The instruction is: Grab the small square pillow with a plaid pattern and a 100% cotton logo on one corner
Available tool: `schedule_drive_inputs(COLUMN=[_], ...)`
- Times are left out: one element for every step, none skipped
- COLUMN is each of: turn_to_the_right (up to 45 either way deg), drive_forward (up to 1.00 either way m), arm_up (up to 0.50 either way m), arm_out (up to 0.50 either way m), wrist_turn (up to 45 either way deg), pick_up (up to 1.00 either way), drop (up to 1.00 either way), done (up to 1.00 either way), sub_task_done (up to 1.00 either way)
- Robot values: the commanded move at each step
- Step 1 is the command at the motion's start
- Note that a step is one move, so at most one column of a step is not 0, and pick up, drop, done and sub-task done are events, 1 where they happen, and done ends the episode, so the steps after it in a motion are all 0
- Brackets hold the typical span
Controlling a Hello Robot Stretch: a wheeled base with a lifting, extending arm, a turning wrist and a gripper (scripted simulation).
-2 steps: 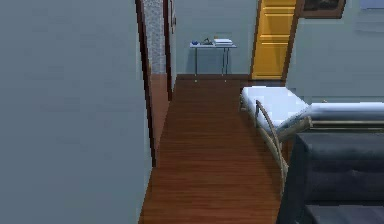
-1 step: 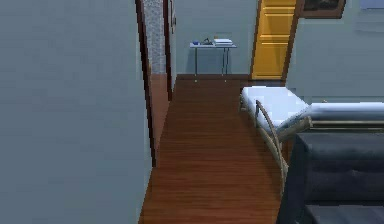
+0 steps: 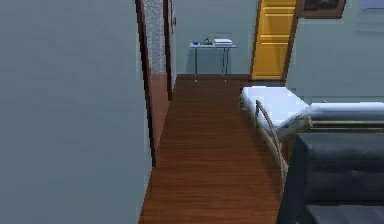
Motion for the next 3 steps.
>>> schedule_drive_inputs(turn_to_the_right=[0.0, 0.0, 0.0], drive_forward=[0.0, 0.0, 0.0], arm_up=[0.0, 0.0, 0.0], arm_out=[0.28, 0.0, 0.0], wrist_turn=[0.0, 45.0, 45.0], pick_up=[0.0, 0.0, 0.0], drop=[0.0, 0.0, 0.0], done=[0.0, 0.0, 0.0], sub_task_done=[0.0, 0.0, 0.0])
